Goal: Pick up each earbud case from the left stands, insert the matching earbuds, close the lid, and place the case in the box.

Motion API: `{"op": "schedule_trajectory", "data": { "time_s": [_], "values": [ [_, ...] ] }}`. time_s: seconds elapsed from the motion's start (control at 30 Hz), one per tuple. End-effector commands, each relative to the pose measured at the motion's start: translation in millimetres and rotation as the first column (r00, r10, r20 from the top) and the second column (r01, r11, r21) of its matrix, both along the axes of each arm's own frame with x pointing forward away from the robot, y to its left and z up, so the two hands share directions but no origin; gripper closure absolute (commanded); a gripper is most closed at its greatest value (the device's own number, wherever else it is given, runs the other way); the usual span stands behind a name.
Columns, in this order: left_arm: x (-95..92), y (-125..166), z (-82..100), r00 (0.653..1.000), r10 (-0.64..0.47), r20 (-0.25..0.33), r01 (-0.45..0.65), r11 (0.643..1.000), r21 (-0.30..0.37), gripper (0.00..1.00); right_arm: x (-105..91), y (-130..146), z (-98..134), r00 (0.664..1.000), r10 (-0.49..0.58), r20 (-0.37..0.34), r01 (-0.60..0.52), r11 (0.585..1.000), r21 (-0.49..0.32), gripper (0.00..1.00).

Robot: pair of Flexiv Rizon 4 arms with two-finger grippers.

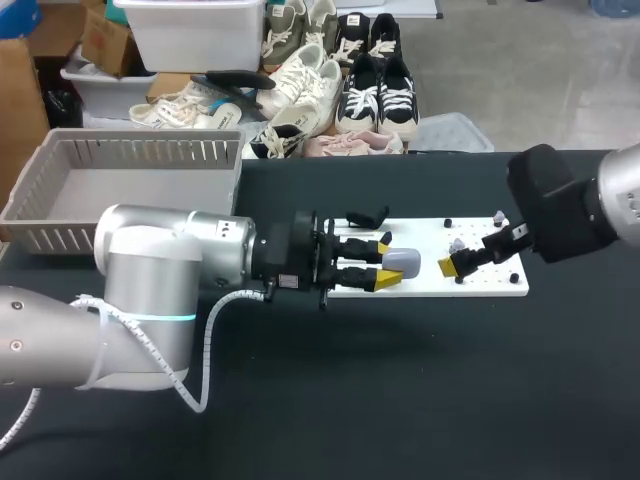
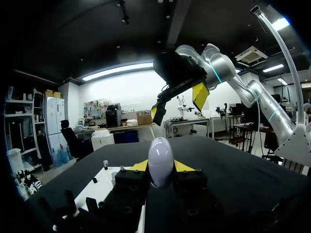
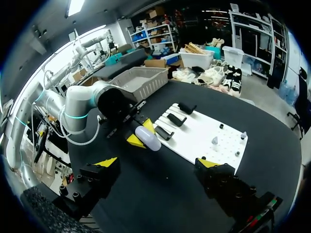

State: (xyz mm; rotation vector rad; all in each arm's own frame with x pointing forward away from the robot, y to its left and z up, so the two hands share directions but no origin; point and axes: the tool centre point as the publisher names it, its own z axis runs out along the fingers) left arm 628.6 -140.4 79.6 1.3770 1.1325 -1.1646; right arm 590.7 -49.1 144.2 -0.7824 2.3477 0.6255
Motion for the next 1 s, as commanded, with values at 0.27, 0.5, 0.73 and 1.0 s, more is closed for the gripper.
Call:
{"op": "schedule_trajectory", "data": {
  "time_s": [0.27, 0.5, 0.73, 1.0],
  "values": [
    [1.2, 0.0, -0.9, 1.000, -0.002, 0.000, 0.002, 1.000, -0.002, 1.00, -21.4, 26.4, -2.8, 0.999, 0.012, 0.051, -0.007, 0.995, -0.101, 0.00],
    [1.2, 0.0, -0.9, 1.000, -0.002, 0.000, 0.002, 1.000, -0.002, 1.00, -20.8, 37.4, -16.1, 0.999, 0.021, 0.028, -0.017, 0.987, -0.161, 0.00],
    [1.2, 0.0, -0.9, 1.000, -0.002, 0.000, 0.002, 1.000, -0.002, 1.00, -9.1, 39.6, -24.5, 1.000, 0.003, -0.013, -0.005, 0.990, -0.143, 0.00],
    [1.2, 0.0, -0.9, 1.000, -0.002, 0.000, 0.002, 1.000, -0.002, 1.00, 5.6, 38.9, -34.7, 0.997, -0.049, -0.057, 0.039, 0.986, -0.160, 0.00]
  ]
}}
